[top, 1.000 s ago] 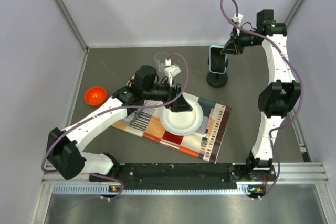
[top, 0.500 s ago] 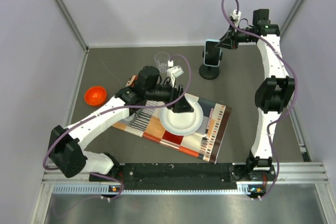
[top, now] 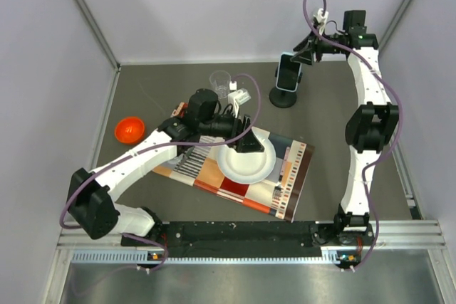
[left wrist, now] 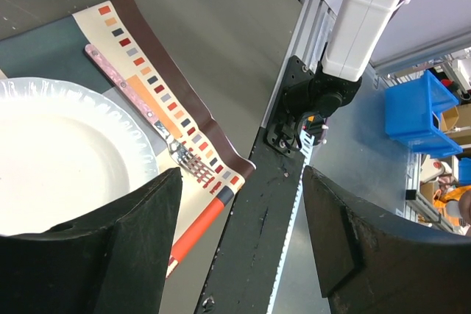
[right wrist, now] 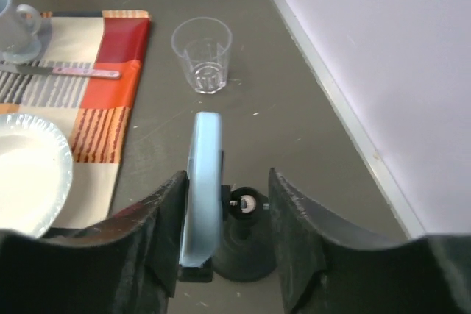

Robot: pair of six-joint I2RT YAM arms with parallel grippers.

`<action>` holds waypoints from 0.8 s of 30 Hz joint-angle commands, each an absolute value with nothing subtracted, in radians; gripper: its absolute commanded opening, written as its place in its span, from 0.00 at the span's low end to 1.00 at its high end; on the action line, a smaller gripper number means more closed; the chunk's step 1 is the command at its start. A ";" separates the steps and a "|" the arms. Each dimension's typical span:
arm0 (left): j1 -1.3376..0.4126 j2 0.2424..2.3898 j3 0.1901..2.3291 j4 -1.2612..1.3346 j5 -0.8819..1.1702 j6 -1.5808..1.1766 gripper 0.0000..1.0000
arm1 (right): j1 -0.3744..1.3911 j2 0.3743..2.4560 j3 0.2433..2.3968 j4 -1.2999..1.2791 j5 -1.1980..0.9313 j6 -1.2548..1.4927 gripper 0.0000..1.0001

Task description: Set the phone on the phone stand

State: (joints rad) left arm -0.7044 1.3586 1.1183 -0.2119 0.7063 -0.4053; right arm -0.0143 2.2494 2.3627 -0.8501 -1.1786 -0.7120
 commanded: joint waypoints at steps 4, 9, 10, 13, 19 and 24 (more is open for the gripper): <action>-0.721 1.365 1.158 -0.186 0.713 -0.410 0.72 | -0.009 2.218 2.339 -0.643 -1.088 -0.578 0.99; -0.733 1.347 1.160 -0.184 0.703 -0.410 0.72 | -0.009 2.158 2.307 -0.623 -1.026 -0.525 0.99; -0.735 1.344 1.158 -0.184 0.704 -0.410 0.72 | -0.009 2.146 2.286 -0.617 -0.996 -0.478 0.99; -0.741 1.321 1.144 -0.176 0.692 -0.411 0.72 | -0.008 2.074 2.231 -0.576 -0.872 -0.346 0.99; -0.742 1.246 1.086 -0.176 0.618 -0.384 0.75 | -0.005 1.783 1.932 -0.463 -0.386 -0.079 0.99; -0.742 1.184 1.066 -0.199 0.551 -0.360 0.80 | -0.005 1.432 1.665 -0.479 -0.152 0.116 0.99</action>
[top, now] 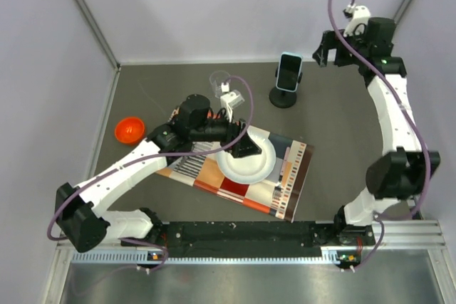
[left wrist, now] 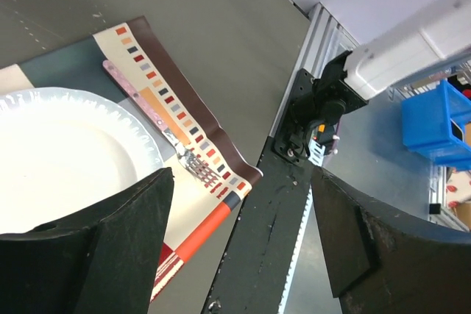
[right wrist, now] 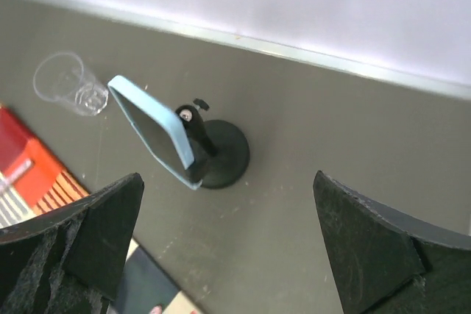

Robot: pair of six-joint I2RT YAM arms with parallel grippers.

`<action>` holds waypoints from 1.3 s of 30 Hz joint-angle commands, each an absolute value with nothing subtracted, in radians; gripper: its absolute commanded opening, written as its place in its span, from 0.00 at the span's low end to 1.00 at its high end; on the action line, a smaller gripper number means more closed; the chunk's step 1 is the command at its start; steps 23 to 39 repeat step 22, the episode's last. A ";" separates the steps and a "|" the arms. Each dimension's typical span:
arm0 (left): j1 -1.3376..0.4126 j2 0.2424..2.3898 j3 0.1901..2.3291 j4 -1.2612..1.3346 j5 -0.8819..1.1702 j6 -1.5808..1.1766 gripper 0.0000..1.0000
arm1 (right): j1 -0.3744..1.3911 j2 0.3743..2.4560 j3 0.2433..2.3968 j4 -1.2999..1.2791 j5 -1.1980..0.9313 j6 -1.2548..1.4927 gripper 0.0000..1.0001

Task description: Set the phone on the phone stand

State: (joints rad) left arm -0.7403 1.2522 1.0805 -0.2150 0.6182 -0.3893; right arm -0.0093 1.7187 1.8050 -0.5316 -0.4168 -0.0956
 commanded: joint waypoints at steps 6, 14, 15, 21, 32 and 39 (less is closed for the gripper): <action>-0.742 1.106 1.029 -0.187 0.486 -0.373 0.83 | 0.028 1.080 1.181 -0.494 -0.105 0.343 0.99; -0.742 0.919 0.884 -0.124 0.371 -0.413 0.84 | 0.031 0.487 0.781 -0.652 -0.209 0.468 0.99; -0.742 0.902 0.867 -0.111 0.362 -0.420 0.84 | 0.032 0.430 0.757 -0.684 -0.189 0.474 0.99; -0.742 0.786 0.776 -0.072 0.304 -0.471 0.85 | 0.035 0.092 0.751 -0.804 -0.229 0.480 0.99; -0.742 0.775 0.781 -0.074 0.301 -0.469 0.86 | 0.034 0.069 0.761 -0.819 -0.235 0.479 0.99; -0.742 0.775 0.781 -0.074 0.301 -0.469 0.86 | 0.034 0.069 0.761 -0.819 -0.235 0.479 0.99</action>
